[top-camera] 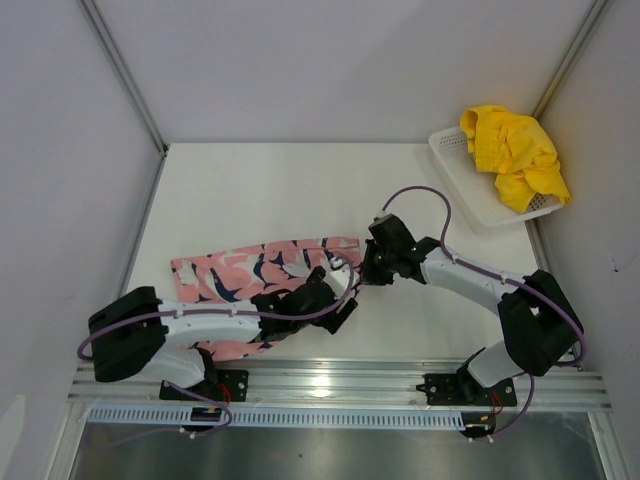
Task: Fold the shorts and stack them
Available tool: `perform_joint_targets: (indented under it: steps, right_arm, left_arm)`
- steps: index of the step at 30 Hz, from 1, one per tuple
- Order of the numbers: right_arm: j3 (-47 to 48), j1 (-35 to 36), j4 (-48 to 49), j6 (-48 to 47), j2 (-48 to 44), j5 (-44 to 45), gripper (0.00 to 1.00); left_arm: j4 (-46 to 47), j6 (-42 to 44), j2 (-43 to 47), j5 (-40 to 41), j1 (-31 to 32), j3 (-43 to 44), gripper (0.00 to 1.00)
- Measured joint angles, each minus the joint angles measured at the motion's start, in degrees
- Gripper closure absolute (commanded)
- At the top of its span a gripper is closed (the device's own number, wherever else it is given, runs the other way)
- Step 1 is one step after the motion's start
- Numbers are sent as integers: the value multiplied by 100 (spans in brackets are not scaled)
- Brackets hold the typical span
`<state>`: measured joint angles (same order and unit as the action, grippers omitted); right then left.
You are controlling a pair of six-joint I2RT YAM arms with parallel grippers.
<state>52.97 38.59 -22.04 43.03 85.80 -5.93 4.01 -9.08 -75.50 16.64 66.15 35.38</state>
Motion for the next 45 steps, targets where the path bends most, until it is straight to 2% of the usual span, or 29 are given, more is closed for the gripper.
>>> perform_joint_targets:
  steps: [6, 8, 11, 12, 14, 15, 16, 18, 19, 22, 32, 39, 41, 43, 45]
  right_arm:
    - [0, 4, -4, 98, 4, -160, 100]
    - [0, 7, -2, 131, 4, -212, 100]
    - [0, 7, 2, 164, 4, -286, 100]
    - [0, 7, 4, 179, 4, -321, 100]
    - [0, 7, 26, 199, 4, -461, 91]
    - [-4, -2, 66, 227, 4, -533, 89]
    - [-15, -26, 114, 236, 7, -608, 70]
    - [-105, -85, 271, 302, 7, -785, 44]
    - [-170, -116, 374, 313, 7, -907, 23]
    - [-468, -212, 673, 404, 4, -1252, 1]
    - [-931, -691, 1593, 778, 118, -2122, 1]
    - [-1012, -739, 2612, 1172, 699, -2411, 9]
    - [-1058, -752, 2885, 1303, 894, -2461, 14]
    - [-1064, -761, 3082, 1421, 1058, -2472, 24]
    - [-1067, -767, 3198, 1497, 1152, -2468, 41]
  left_arm:
    - [382, -11, -848, 273, 0, 37, 17]
    - [413, -44, -1027, 334, 0, 105, 23]
    - [450, -153, -1290, 560, -7, 286, 54]
    - [463, -197, -1349, 601, -13, 319, 74]
    - [503, -273, -1419, 667, -46, 334, 97]
    - [518, -284, -1445, 691, -59, 334, 100]
    - [538, -286, -1462, 719, -63, 334, 100]
    - [581, -293, -1475, 743, -66, 337, 100]
    - [601, -291, -1475, 752, -66, 326, 100]
    - [791, -297, -1453, 763, -79, 203, 100]
    - [1272, -297, -815, 726, -105, -433, 100]
    - [1499, -306, -645, 643, -105, -656, 100]
    - [1515, -319, -645, 603, -105, -667, 100]
    - [1534, -348, -643, 566, -103, -691, 100]
    - [1565, -356, -643, 553, -103, -730, 100]
